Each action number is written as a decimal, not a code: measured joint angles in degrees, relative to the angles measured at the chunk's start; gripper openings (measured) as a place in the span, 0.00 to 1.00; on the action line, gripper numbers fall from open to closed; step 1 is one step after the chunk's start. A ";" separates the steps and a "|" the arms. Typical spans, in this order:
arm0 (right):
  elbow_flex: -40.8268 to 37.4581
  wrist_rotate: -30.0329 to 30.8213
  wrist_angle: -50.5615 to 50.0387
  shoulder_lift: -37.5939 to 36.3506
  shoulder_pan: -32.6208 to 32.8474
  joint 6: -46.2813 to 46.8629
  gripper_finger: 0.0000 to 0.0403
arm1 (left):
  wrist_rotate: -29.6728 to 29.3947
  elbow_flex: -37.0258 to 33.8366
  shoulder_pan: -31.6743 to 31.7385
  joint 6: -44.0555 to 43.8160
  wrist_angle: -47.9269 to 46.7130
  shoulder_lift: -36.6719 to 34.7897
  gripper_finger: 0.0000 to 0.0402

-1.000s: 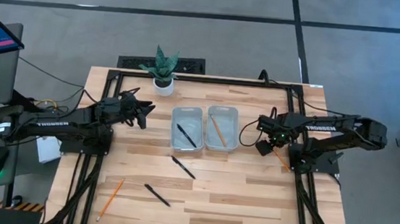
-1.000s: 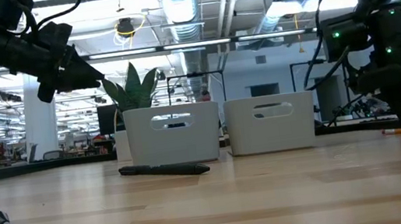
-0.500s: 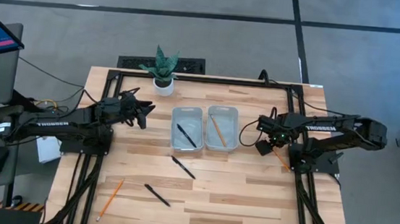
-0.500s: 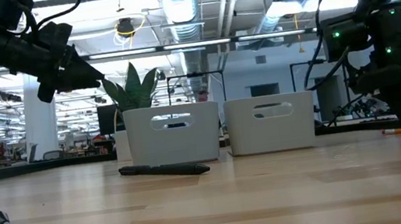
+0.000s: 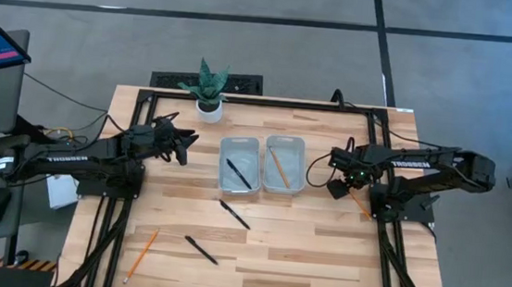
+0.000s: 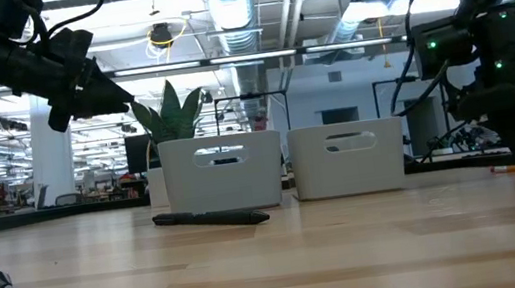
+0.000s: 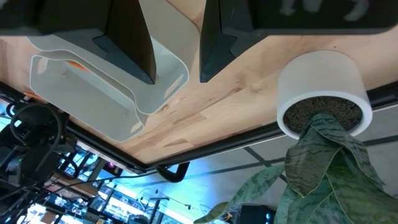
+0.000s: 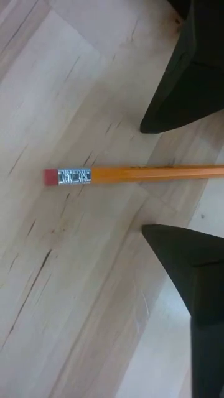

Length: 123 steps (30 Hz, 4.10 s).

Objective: Sort pens & pencils
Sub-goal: Put the right orange pencil into the right gray bin

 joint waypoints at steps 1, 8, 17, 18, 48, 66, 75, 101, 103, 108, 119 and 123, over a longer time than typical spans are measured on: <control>0.00 -0.20 -0.02 0.00 0.00 0.05 0.67 | 0.00 0.00 0.00 0.00 0.00 0.01 0.29; 0.00 -0.71 -0.04 0.00 -0.02 0.14 0.53 | 0.02 0.00 0.00 0.00 0.00 0.01 0.29; 0.00 -1.15 -0.02 0.00 -0.02 0.09 0.31 | 0.03 0.00 0.00 0.01 0.00 0.01 0.29; 0.00 -1.21 -0.02 0.00 -0.02 0.09 0.29 | 0.03 0.00 0.00 0.00 0.00 0.01 0.29; 0.36 -1.30 -0.11 0.09 0.00 0.31 0.13 | 0.07 0.00 0.00 0.00 -0.02 0.01 0.29; 10.12 -0.98 -5.04 0.11 -0.02 -0.12 0.13 | 0.06 0.00 -0.01 0.02 -0.04 -0.01 0.29; 19.04 0.50 -5.54 0.08 -0.02 -2.55 0.13 | 0.07 0.00 -0.01 0.01 -0.02 -0.01 0.29; 30.51 1.08 22.12 0.00 0.40 -7.75 0.13 | 0.04 0.00 0.00 -0.42 -0.02 -0.01 0.29; 30.51 1.14 22.31 0.04 0.65 -7.75 0.13 | 0.04 0.00 0.00 -0.42 -0.02 -0.01 0.29; 30.45 1.95 23.29 4.00 2.10 -9.07 0.13 | 0.02 0.00 0.00 -0.42 -0.02 -0.01 0.29; 30.45 1.43 25.81 14.23 3.72 -10.24 0.13 | 0.02 0.00 0.00 -0.42 -0.02 -0.01 0.29; 30.45 1.04 25.91 17.12 3.72 -10.24 0.13 | 0.02 0.00 0.00 -0.42 -0.04 -0.01 0.29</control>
